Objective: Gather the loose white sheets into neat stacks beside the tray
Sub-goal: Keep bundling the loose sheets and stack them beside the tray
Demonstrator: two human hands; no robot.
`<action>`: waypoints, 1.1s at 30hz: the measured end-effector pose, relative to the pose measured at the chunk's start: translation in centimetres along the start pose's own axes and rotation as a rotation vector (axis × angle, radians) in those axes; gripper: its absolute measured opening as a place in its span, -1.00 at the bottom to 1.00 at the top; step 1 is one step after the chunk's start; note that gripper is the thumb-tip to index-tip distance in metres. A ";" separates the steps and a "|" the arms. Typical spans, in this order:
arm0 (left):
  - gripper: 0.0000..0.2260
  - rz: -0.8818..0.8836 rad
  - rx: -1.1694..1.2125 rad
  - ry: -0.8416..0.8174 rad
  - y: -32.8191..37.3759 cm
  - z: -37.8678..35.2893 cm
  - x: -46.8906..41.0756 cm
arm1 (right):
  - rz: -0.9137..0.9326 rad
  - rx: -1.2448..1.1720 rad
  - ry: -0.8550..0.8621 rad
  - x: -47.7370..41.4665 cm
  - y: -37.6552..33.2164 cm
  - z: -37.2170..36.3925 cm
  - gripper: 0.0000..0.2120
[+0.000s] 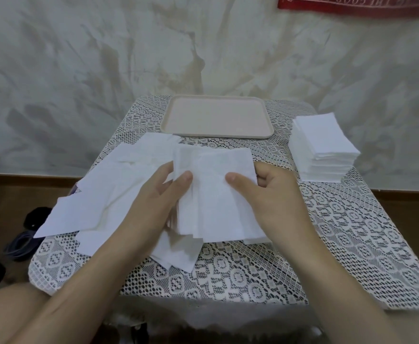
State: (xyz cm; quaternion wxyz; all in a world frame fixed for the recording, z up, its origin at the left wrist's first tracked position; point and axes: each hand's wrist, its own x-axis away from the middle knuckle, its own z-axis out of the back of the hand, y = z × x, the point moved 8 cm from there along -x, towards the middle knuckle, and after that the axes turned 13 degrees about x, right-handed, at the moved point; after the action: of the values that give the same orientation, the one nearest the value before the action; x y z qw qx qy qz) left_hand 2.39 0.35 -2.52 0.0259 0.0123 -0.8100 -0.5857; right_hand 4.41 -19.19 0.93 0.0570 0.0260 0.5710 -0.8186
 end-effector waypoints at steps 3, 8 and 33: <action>-0.53 0.004 0.001 -0.014 0.1 -0.1 0.1 | -0.014 -0.025 -0.012 -0.1 -0.1 -1.2 -0.95; -0.55 0.015 0.032 -0.026 0.1 -0.1 0.1 | -0.016 -0.018 0.009 -0.3 0.0 -2.1 -0.93; -0.57 0.060 0.094 -0.043 0.0 0.1 0.1 | -0.043 0.024 -0.014 -0.7 0.1 1.1 -0.79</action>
State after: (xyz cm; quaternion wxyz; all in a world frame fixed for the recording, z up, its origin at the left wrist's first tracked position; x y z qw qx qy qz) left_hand 2.32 0.39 -2.56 0.0252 -0.0234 -0.8371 -0.5460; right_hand 5.12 -20.20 1.25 0.0431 0.0089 0.5612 -0.8265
